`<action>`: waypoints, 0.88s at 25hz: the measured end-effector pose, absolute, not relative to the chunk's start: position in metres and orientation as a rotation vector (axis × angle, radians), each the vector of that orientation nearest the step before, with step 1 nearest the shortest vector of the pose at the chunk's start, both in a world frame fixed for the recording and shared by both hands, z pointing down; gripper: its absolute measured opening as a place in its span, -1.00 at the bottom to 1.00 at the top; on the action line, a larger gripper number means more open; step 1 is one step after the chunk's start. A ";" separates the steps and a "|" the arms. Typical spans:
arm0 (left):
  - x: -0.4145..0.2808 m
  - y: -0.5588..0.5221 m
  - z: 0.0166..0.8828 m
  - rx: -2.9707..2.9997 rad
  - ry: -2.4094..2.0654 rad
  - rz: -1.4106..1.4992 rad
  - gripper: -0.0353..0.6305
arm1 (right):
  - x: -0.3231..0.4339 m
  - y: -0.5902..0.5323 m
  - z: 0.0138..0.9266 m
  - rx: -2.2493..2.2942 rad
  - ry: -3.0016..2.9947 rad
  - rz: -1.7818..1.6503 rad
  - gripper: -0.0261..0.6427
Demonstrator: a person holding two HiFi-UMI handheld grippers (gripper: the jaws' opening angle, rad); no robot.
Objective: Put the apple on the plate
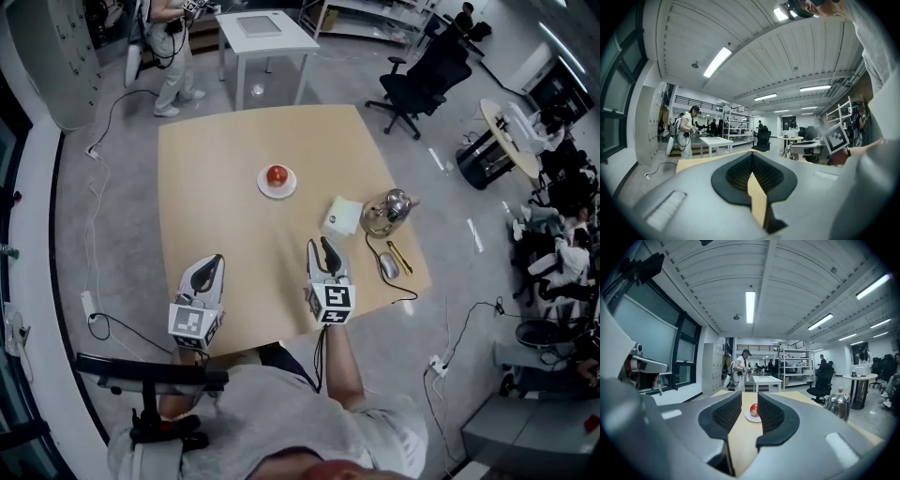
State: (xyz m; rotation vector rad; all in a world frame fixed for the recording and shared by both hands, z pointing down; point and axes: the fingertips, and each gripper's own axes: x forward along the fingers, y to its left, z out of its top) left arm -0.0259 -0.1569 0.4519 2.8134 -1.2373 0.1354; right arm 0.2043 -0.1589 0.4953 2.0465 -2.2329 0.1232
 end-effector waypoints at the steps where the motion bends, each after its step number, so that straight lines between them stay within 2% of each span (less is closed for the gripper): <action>1: -0.026 -0.154 0.452 2.818 -1.228 0.133 -0.84 | 0.203 -0.152 0.494 2.055 -2.225 0.121 -0.59; 22: -0.007 -0.089 0.427 2.942 -1.005 0.115 -0.84 | 0.201 -0.019 0.472 2.246 -2.088 0.137 -0.84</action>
